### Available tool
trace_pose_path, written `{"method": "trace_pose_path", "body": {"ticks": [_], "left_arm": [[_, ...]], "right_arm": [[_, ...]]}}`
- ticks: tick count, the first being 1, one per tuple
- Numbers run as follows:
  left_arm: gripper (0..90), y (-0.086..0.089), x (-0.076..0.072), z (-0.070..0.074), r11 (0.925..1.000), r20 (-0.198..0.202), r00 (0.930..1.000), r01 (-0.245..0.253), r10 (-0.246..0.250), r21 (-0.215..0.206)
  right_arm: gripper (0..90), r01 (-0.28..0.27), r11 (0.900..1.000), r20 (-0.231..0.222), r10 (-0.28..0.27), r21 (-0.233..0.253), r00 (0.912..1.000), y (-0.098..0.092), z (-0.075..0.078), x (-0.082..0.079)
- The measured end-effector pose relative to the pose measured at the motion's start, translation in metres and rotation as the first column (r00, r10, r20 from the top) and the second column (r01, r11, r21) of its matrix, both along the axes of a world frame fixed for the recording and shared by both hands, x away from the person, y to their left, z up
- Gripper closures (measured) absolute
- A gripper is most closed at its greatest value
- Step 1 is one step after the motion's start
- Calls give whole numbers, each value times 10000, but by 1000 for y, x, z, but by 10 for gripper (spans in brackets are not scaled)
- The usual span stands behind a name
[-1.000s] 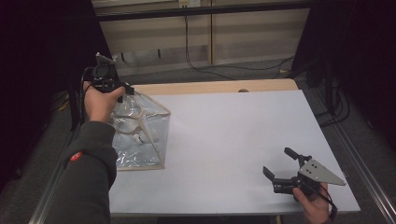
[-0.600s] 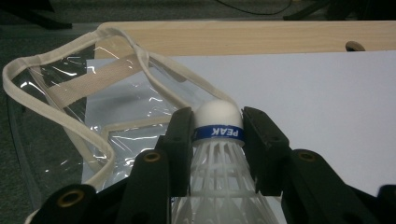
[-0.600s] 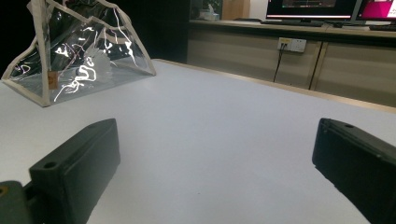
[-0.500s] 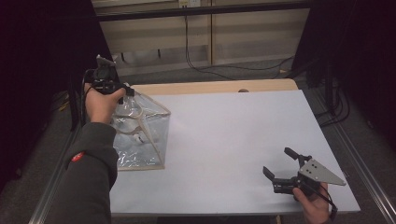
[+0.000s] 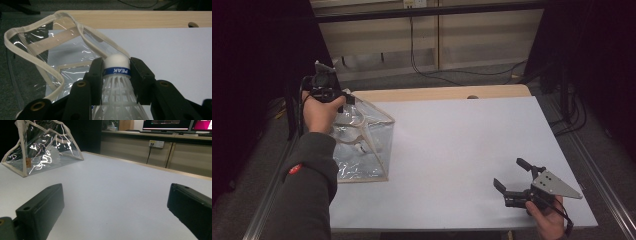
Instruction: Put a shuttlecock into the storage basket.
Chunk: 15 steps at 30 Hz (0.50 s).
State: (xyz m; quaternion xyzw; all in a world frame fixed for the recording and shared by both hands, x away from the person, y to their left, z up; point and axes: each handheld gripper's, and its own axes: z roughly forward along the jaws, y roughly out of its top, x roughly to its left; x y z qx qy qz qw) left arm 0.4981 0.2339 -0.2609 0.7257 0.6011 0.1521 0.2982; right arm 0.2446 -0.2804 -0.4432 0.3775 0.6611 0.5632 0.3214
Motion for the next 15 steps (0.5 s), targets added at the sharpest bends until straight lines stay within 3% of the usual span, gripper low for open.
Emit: {"method": "trace_pose_path", "body": {"ticks": [15], "left_arm": [[641,3,-2,-7,9999,-36,9999,-120,120,-40]], "right_arm": [[10,-9,10000,-7,9,-9,10000,0,0,0]]}}
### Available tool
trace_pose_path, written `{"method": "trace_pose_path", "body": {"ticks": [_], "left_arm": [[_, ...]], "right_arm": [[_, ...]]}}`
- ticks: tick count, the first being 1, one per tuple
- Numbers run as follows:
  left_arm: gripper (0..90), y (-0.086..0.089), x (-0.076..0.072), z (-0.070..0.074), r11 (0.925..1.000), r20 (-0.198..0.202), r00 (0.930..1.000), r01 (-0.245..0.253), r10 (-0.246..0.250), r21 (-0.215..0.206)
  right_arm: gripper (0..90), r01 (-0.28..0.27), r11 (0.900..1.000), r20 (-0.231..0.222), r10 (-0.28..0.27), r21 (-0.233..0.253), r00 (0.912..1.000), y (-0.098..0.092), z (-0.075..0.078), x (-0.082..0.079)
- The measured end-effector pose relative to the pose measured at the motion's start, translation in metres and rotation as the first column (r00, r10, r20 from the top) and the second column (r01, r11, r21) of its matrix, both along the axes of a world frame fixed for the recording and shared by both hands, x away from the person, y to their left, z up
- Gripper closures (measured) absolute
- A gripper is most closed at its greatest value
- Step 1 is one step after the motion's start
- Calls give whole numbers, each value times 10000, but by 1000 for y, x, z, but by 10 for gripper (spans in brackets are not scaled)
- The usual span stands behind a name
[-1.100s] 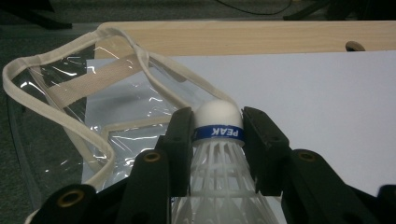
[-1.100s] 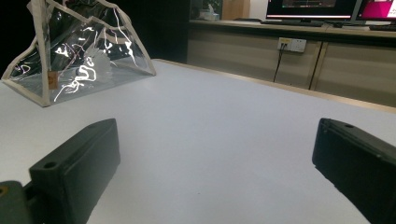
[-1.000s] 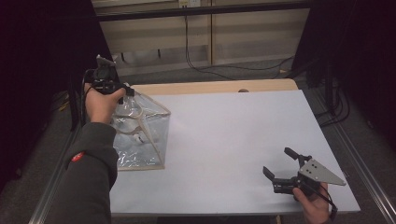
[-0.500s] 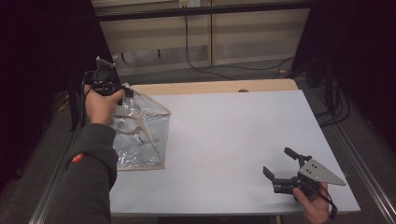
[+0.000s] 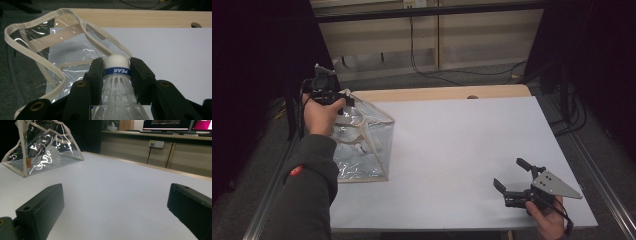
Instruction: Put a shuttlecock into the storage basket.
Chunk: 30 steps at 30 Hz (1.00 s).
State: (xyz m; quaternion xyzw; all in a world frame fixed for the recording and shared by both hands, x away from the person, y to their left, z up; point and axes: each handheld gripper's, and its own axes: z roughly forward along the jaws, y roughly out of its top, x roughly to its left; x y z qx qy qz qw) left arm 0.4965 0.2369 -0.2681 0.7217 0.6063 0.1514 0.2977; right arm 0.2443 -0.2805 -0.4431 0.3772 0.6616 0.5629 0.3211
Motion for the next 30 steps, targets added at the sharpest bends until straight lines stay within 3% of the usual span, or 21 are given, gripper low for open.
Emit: {"method": "trace_pose_path", "body": {"ticks": [15,30], "left_arm": [[637,3,-3,-4,9993,69,9993,-364,365,-65],[633,4,-3,-9,9992,59,9992,-404,404,-5]], "right_arm": [[10,-17,10000,9,17,-8,10000,0,0,0],[10,-10,10000,2,10,-4,10000,0,0,0]]}}
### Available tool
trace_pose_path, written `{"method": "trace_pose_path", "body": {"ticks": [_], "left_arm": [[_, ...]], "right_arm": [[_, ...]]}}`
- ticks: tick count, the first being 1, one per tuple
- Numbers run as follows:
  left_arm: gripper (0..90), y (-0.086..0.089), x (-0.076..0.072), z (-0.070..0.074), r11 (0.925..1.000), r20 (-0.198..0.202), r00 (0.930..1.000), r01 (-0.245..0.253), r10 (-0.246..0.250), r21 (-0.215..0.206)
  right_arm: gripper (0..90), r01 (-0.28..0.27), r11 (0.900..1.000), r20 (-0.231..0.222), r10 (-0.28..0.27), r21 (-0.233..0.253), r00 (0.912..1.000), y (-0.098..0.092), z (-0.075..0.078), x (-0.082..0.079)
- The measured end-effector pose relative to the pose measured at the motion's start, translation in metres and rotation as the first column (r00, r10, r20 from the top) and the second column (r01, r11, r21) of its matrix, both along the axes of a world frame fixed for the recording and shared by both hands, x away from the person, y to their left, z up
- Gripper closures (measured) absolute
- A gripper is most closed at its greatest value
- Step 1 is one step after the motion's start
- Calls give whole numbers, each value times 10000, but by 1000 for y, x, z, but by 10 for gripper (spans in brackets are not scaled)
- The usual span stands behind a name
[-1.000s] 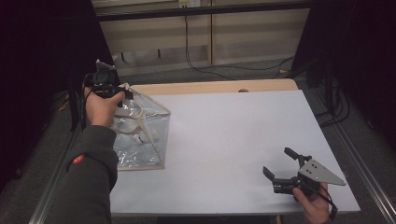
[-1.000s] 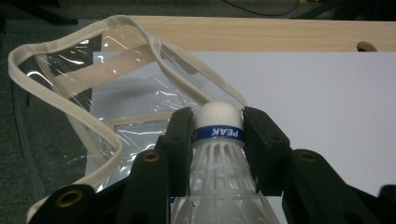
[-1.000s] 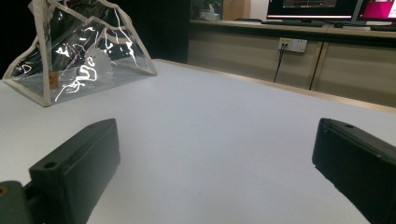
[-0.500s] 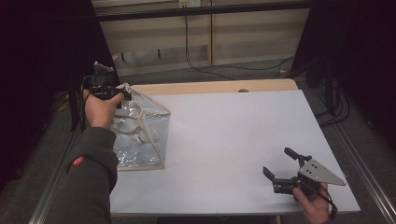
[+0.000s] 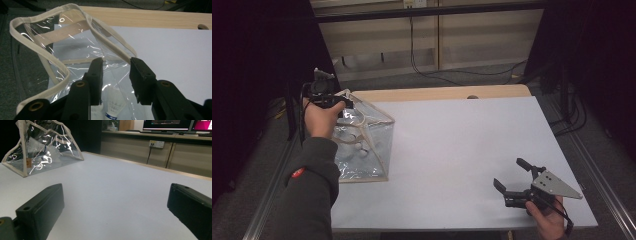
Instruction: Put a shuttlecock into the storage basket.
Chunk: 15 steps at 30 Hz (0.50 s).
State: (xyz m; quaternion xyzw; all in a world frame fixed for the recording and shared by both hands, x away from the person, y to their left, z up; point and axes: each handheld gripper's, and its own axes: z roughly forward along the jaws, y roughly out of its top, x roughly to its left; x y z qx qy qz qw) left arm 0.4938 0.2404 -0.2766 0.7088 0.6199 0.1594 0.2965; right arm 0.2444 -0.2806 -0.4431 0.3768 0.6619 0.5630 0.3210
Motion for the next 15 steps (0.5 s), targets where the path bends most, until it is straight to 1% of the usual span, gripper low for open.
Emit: {"method": "trace_pose_path", "body": {"ticks": [4,6,9,15], "left_arm": [[628,0,-1,1,10000,53,10000,-33,34,-24],[624,0,-1,1,10000,29,10000,44,-44,17],[615,0,-2,3,9999,11,9999,111,-111,-44],[573,1,-7,9,9996,160,9995,283,-281,-96]], "right_arm": [[10,11,10000,-1,-11,12,10000,0,0,0],[10,-11,10000,-11,11,-1,10000,0,0,0],[10,2,10000,30,-2,2,10000,0,0,0],[10,2,10000,-10,-2,2,10000,0,0,0]]}}
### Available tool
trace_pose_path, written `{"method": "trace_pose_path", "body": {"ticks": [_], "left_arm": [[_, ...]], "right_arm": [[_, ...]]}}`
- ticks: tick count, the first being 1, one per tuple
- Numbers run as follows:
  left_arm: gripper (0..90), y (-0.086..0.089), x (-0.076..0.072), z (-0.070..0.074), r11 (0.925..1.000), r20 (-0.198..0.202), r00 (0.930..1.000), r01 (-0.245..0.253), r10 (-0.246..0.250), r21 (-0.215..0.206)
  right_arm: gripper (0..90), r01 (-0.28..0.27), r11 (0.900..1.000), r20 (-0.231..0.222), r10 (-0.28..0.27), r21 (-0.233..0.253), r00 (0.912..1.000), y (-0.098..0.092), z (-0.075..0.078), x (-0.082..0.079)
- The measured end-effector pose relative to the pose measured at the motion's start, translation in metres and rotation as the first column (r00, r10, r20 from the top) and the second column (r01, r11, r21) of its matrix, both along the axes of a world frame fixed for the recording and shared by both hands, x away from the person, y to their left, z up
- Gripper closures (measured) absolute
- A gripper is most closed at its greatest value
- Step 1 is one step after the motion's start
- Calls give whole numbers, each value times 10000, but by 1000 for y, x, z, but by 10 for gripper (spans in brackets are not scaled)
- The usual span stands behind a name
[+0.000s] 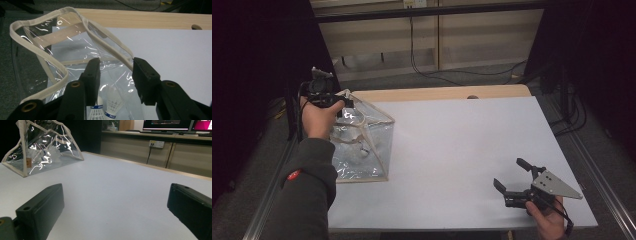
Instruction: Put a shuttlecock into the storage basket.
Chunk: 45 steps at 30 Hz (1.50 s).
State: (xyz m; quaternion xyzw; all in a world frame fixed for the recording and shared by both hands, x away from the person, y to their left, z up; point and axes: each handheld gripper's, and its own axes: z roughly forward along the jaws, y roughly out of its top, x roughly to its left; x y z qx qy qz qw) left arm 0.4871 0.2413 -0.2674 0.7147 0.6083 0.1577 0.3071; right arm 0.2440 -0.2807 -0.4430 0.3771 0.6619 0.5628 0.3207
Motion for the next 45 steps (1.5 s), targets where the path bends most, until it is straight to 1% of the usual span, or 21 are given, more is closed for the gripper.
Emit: {"method": "trace_pose_path", "body": {"ticks": [1,4,8,9,15,16,17,18,20,22,24,27,29,32,34,35,38,40,41,43,45], "left_arm": [[562,0,-1,1,10000,7,10000,-10,10,-69],[524,0,-4,4,9998,55,9998,174,-174,-114],[482,0,-8,9,9985,72,9991,428,-426,-338],[475,0,-9,10,9983,83,9988,483,-481,-330],[399,1,-17,14,9939,107,9955,950,-946,-553],[387,1,-18,15,9921,117,9940,1089,-1084,-621],[380,1,-20,16,9910,200,9935,1129,-1117,-718],[370,1,-21,17,9899,213,9922,1239,-1227,-693],[331,1,-23,18,9866,245,9899,1412,-1397,-820],[328,1,-26,20,9821,227,9857,1681,-1668,-844],[318,-1,-29,19,9795,251,9844,1758,-1742,-985],[307,-1,-33,19,9740,248,9794,2017,-2003,-1028],[296,-1,-35,18,9693,171,9747,2234,-2229,-1030],[271,-2,-38,17,9635,195,9712,2381,-2375,-1226],[262,-1,-40,17,9582,163,9666,2555,-2556,-1290],[257,-1,-41,16,9577,199,9657,2592,-2588,-1247],[244,0,-44,16,9523,208,9613,2751,-2748,-1319],[233,0,-46,16,9515,237,9612,2755,-2749,-1368],[228,1,-46,16,9485,173,9582,2851,-2855,-1382],[226,1,-48,16,9467,225,9584,2846,-2846,-1505],[219,1,-50,16,9439,239,9551,2955,-2953,-1473]], "right_arm": [[10,11,10000,22,-11,-18,10000,0,0,0],[10,6,10000,17,-6,-10,10000,0,0,0],[10,12,10000,48,-12,8,10000,0,0,0],[10,13,10000,59,-13,0,10000,0,0,0],[10,-13,10000,60,13,-24,10000,1,1,0],[10,-15,10000,60,15,-21,10000,1,1,0],[10,-10,10000,60,10,-16,10000,1,1,0],[10,-1,10000,49,1,-7,10000,1,1,0],[10,4,10000,80,-4,-16,10000,1,0,1],[10,8,10000,75,-8,-5,10000,1,0,1],[10,7,10000,54,-7,-15,10000,1,1,0],[10,-4,10000,82,4,-59,10000,1,1,0],[10,-9,10000,76,9,-45,10000,1,1,-1],[10,0,10000,86,0,-63,10000,1,1,0],[10,-13,10000,89,13,-61,10000,1,1,0],[10,-17,10000,83,18,-61,10000,1,1,0],[10,-18,10000,80,18,-72,10000,2,0,0],[10,-22,10000,77,23,-59,10000,2,0,0],[10,-20,10000,81,21,-65,10000,2,0,0],[10,-18,10000,57,18,-63,10000,2,0,0],[10,-23,10000,49,23,-62,10000,2,0,0]]}}
